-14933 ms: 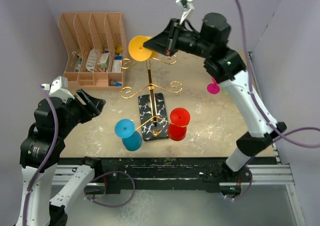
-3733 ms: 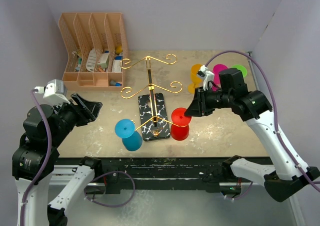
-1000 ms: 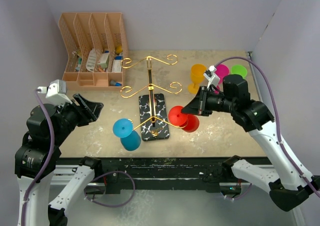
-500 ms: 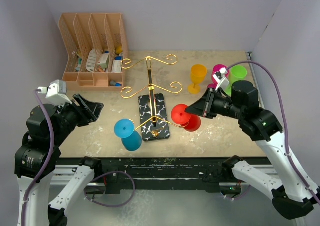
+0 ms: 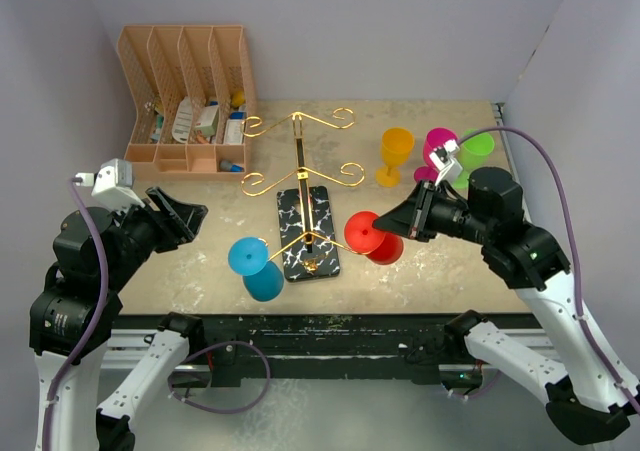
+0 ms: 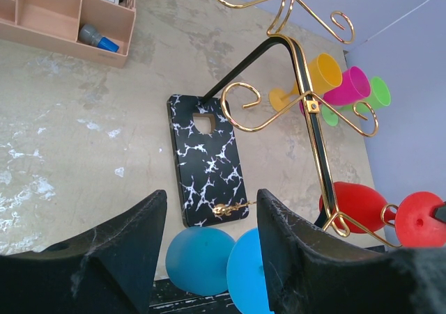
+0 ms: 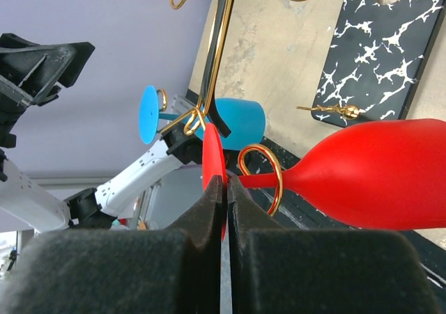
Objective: Take the wine glass off the wine glass rack
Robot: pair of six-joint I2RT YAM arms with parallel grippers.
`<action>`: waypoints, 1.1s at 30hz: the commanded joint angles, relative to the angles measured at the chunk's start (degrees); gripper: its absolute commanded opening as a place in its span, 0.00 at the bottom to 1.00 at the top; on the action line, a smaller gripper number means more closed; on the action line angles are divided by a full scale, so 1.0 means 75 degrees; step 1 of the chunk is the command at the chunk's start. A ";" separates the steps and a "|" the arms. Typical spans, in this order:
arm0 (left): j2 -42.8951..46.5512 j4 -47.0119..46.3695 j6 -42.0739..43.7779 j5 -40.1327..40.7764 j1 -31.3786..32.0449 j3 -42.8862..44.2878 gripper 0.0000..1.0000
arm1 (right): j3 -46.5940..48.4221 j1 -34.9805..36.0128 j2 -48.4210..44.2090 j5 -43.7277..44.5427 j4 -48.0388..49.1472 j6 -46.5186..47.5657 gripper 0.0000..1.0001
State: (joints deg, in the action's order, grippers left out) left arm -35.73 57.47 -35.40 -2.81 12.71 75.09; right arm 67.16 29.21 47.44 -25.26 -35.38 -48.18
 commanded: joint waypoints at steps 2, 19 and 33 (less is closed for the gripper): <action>0.0029 -0.0362 -0.0089 -0.0107 -0.0019 0.0134 0.58 | 0.0149 -0.0010 -0.0016 -0.0277 0.0188 0.0250 0.00; 0.0041 -0.0386 -0.0135 -0.0140 -0.0019 0.0026 0.58 | 0.0114 -0.0010 0.0074 -0.1457 -0.0050 0.0658 0.00; 0.0061 -0.0352 -0.0135 -0.0110 -0.0019 0.0117 0.58 | 0.0456 -0.0011 0.0947 -0.1590 0.1023 0.0605 0.00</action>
State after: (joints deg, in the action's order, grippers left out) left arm -35.70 57.47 -36.38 -3.20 12.71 75.09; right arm 67.24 29.19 52.95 -35.73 -33.89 -44.14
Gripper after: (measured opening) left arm 0.580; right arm 0.009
